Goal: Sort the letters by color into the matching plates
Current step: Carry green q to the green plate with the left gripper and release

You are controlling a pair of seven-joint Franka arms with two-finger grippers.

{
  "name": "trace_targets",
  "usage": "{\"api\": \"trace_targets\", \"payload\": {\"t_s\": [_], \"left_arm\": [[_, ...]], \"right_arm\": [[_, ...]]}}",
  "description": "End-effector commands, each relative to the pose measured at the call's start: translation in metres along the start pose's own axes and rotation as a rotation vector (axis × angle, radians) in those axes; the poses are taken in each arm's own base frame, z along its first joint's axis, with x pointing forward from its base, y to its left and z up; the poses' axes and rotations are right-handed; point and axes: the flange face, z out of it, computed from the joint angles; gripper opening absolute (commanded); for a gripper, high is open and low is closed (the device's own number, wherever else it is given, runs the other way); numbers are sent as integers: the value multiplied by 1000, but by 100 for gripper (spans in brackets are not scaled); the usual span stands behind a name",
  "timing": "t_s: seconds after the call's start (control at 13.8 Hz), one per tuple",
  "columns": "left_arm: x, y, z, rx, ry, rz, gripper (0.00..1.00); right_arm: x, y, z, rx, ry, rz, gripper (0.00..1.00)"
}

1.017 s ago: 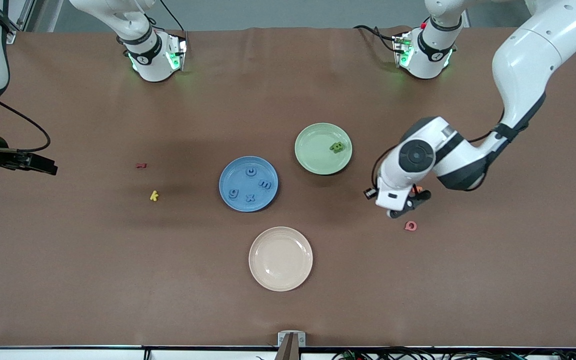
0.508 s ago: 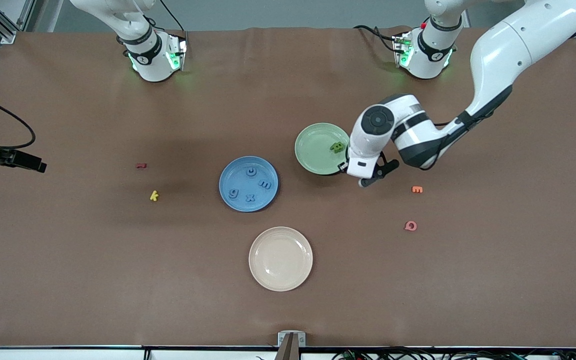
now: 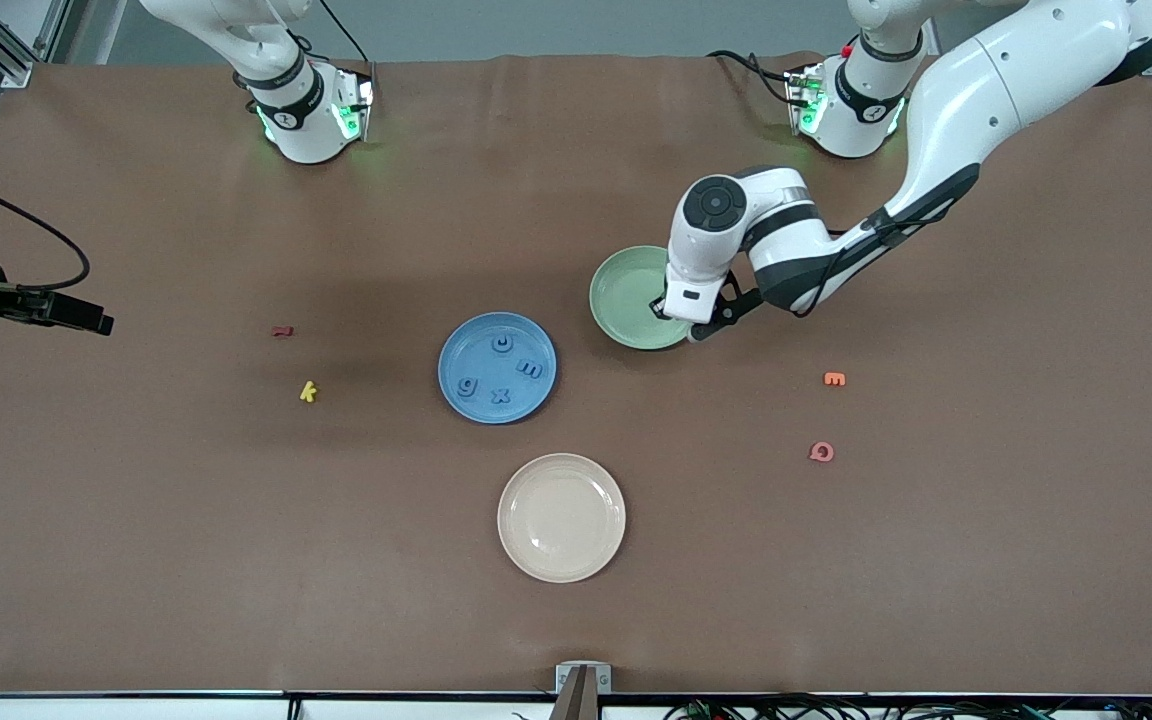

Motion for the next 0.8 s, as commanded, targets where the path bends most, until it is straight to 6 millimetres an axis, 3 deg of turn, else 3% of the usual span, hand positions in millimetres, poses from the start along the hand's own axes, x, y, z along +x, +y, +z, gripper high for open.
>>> {"api": "trace_targets", "payload": {"t_s": [0.0,0.73], "left_arm": [[-13,-9,5,5,12,5,0],[-31,-11,12,12,-2,36,2]], "right_arm": [[-30,3,-8,20,24,6,100],[-90,11,-61,34,104,-4,100]]}}
